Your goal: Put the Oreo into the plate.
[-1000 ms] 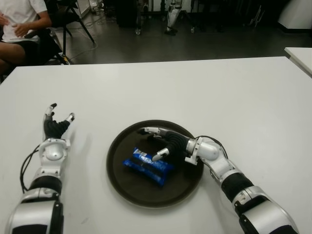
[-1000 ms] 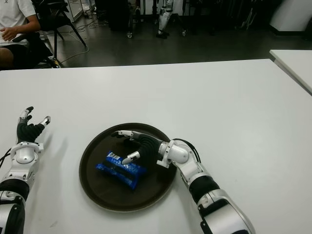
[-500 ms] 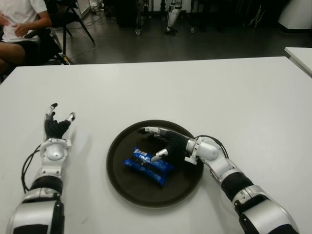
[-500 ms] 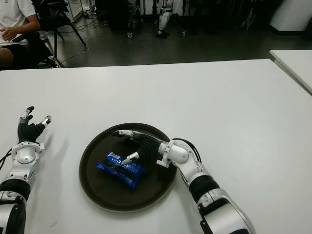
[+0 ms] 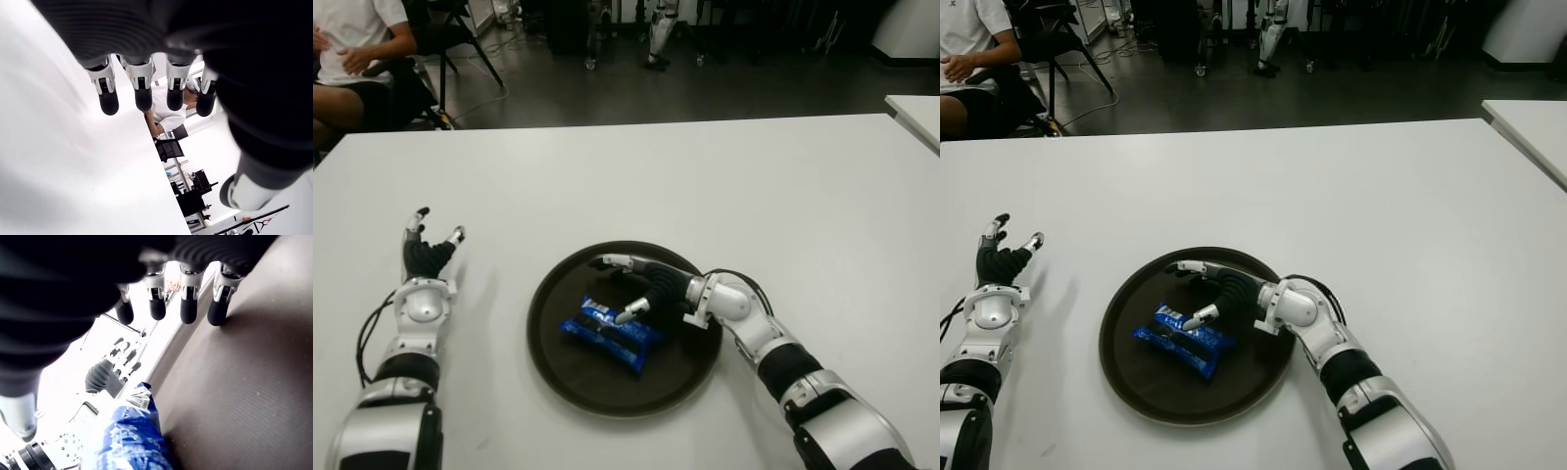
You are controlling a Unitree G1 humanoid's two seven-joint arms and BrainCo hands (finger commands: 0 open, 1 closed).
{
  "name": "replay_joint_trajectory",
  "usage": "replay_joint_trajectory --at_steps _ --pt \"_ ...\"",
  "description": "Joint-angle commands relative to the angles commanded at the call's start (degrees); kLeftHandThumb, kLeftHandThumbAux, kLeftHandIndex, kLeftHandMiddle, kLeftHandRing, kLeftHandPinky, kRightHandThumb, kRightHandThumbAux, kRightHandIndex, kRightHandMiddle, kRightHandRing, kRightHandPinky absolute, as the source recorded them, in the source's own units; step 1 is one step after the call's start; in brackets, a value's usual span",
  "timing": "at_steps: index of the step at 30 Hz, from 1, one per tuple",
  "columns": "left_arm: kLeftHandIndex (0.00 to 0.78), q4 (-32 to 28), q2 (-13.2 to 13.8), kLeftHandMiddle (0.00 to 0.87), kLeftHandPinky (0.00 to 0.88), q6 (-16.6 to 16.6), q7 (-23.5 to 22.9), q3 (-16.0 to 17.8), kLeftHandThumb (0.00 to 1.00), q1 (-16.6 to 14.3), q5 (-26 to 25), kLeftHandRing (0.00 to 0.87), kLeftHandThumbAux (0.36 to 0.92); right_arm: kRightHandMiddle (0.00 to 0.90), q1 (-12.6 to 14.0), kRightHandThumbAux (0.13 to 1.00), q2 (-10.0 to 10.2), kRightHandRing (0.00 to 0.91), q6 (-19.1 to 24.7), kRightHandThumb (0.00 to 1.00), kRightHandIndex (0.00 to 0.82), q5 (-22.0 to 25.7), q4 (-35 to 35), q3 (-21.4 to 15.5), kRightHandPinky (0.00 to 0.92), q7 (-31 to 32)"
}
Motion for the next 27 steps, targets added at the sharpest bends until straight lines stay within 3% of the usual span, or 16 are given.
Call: replay_joint_trajectory --at_steps 10,17,19,23,25,27 --pt "0.011 0.57 0.15 0.0 0.017 -0.48 0.57 -0.37 0.0 -0.04 0.84 0.0 0.719 0.074 0.29 0.623 0.0 0.058 0.36 0.0 0.062 1.74 -1.14 -0.85 0.049 1.55" --pt "0.011 1.1 0.14 0.0 0.014 -0.53 0.56 -0.12 0.0 -0.22 0.8 0.0 0.697 0.084 0.49 0.587 -0.09 0.068 0.4 0.0 0.069 1.78 -1.69 -1.09 0.061 1.41" --pt "0.009 1.24 0.12 0.0 0.014 -0.61 0.32 0.02 0.0 -0.28 0.6 0.0 0.689 0.08 1.64 0.578 -0.41 0.065 0.16 0.0 0.069 3.7 -4.49 -1.82 0.056 2.72" --pt "0.006 1.58 0.17 0.0 0.016 -0.57 -0.11 0.3 0.0 -0.54 0.25 0.0 0.685 0.055 8.44 0.574 -3.0 0.04 4.17 0.0 0.051 11.33 -22.64 -2.59 0.034 8.29" --pt "0.003 1.65 0.18 0.0 0.016 -0.41 -0.44 0.43 0.0 -0.61 0.07 0.0 0.691 0.036 12.47 0.566 -5.84 0.023 9.65 0.0 0.034 19.09 -37.54 -2.9 0.024 11.7" --pt "0.001 1.75 0.17 0.0 0.016 -0.3 -0.65 0.53 0.0 -0.69 -0.07 0.0 0.694 0.022 13.6 0.557 -6.03 0.011 10.82 0.0 0.021 23.42 -41.89 -2.84 0.015 13.67"
